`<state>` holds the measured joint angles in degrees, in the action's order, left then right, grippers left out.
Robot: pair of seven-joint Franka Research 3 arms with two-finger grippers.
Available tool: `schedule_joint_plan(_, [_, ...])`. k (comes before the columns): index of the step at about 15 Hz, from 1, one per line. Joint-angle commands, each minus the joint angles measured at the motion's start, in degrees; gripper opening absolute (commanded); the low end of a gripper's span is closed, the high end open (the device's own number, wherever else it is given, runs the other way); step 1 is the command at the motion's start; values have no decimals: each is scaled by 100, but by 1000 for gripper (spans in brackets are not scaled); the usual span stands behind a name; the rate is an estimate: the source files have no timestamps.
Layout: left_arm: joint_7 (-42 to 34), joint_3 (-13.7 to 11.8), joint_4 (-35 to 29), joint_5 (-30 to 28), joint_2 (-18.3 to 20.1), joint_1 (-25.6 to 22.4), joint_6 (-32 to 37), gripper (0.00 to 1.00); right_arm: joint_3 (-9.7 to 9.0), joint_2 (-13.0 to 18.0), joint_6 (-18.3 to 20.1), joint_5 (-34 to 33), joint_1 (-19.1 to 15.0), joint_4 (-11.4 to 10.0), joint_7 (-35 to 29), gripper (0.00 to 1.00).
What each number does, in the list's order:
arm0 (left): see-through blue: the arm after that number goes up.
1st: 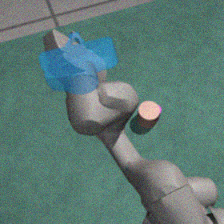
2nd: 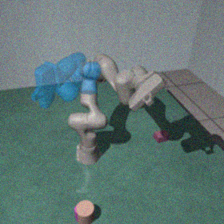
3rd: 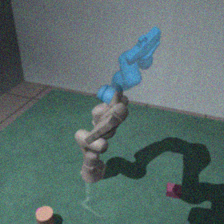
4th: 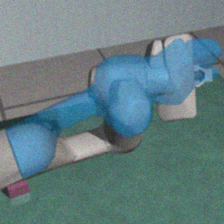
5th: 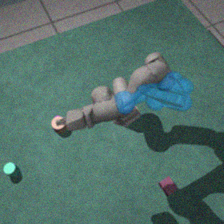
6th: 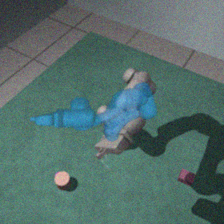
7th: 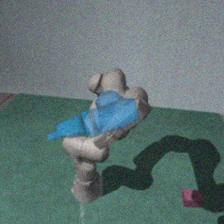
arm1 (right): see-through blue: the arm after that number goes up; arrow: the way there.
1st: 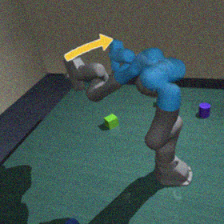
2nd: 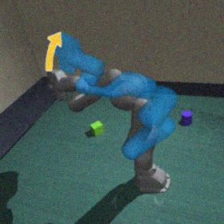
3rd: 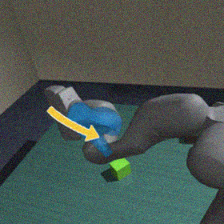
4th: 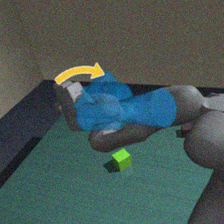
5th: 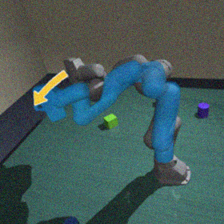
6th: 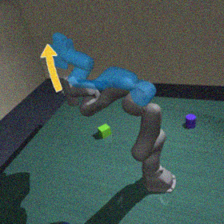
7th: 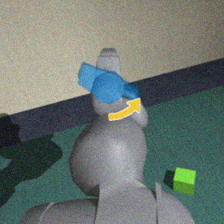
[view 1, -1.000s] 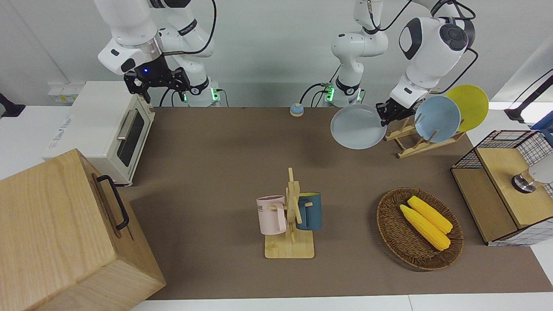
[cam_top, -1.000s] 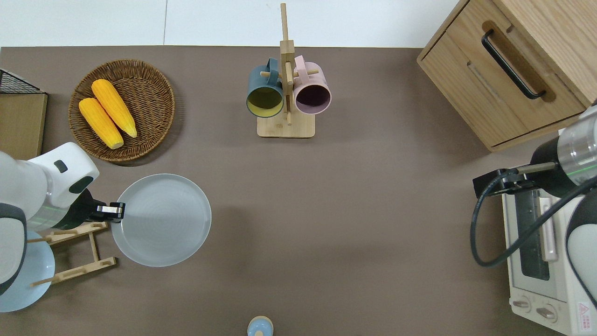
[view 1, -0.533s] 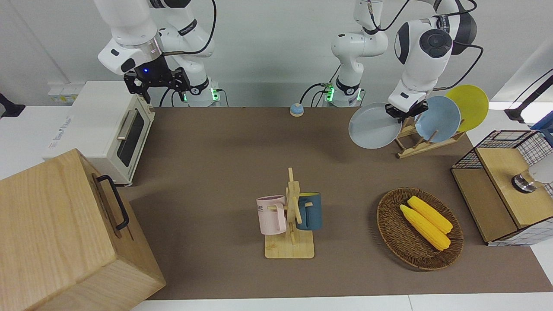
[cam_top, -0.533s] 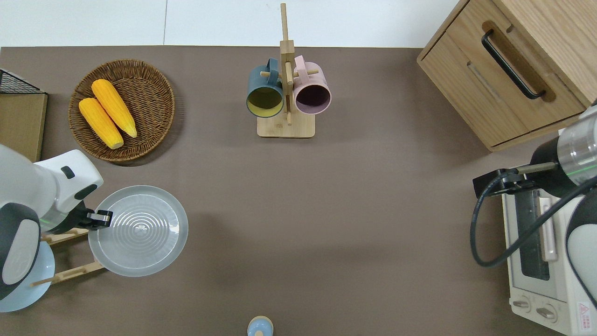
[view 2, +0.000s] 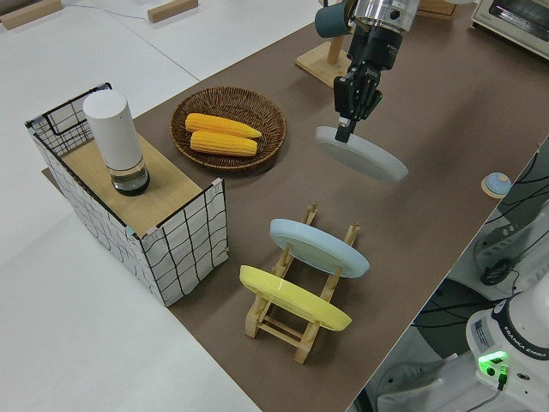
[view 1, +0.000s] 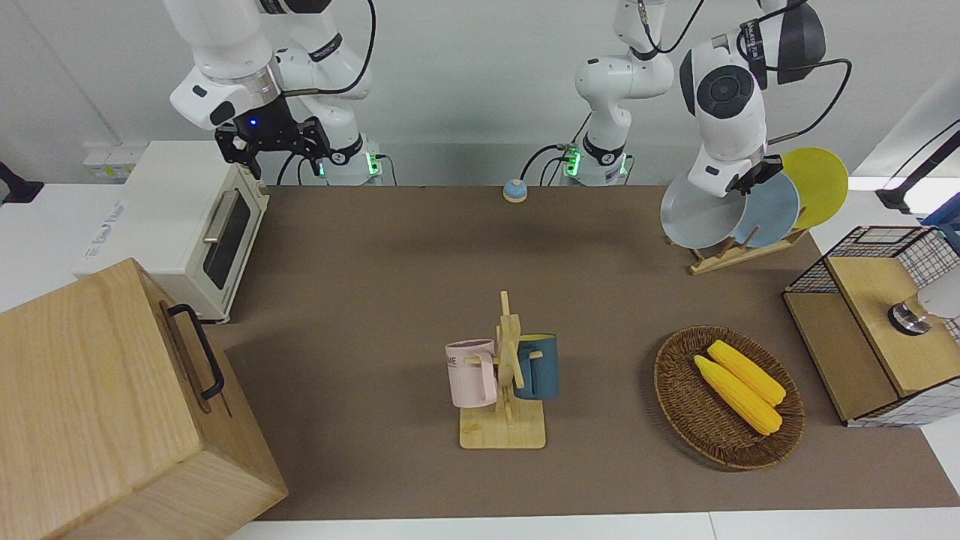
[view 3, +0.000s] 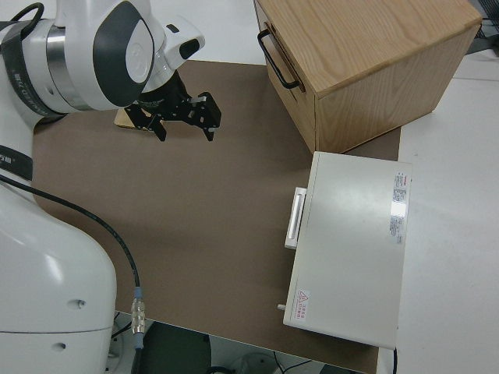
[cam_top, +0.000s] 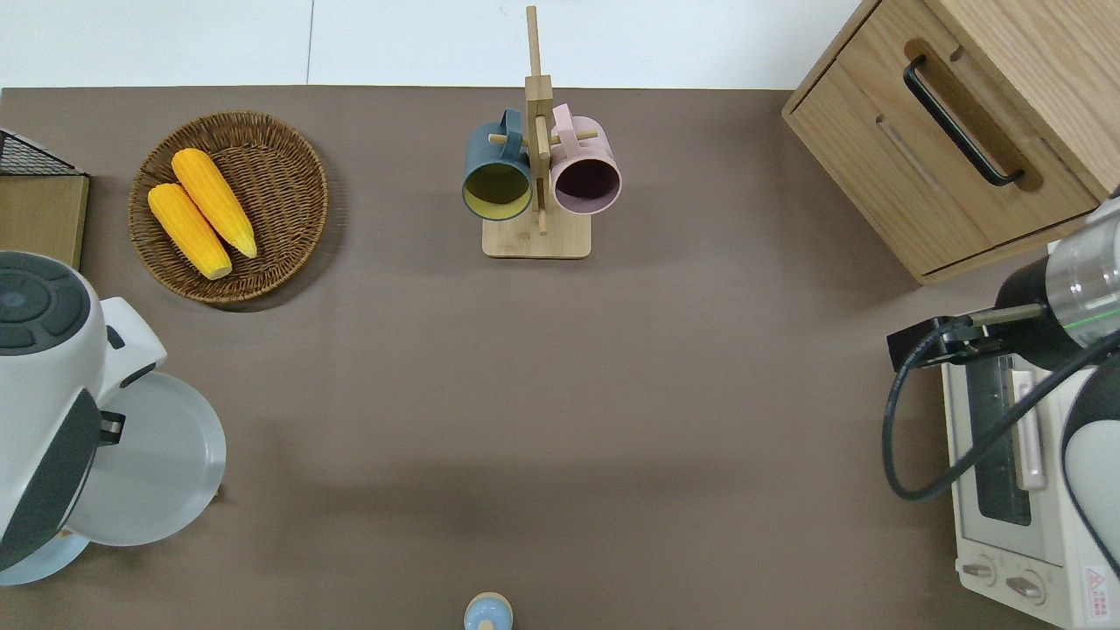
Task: Pick gray plate from table and place it on lower plate rack with left arm
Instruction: 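Lower the gray plate upright into the lower slot of the rack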
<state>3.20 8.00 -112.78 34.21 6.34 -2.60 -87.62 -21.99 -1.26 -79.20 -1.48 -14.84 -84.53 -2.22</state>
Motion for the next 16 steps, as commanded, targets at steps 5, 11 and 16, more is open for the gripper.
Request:
schedule_joint_plan(5, [1023, 26, -42, 1139, -334, 67, 737, 0, -113, 12, 71, -37, -133, 42, -68, 983])
schedule_joint_plan(11, [1772, 26, -297, 1501, -484, 181, 781, 0, -121, 12, 62, -37, -133, 42, -68, 983])
schedule_joint_plan(16, [2421, 26, -569, 1545, -730, 348, 755, 0, -113, 12, 62, -37, -133, 33, -68, 983])
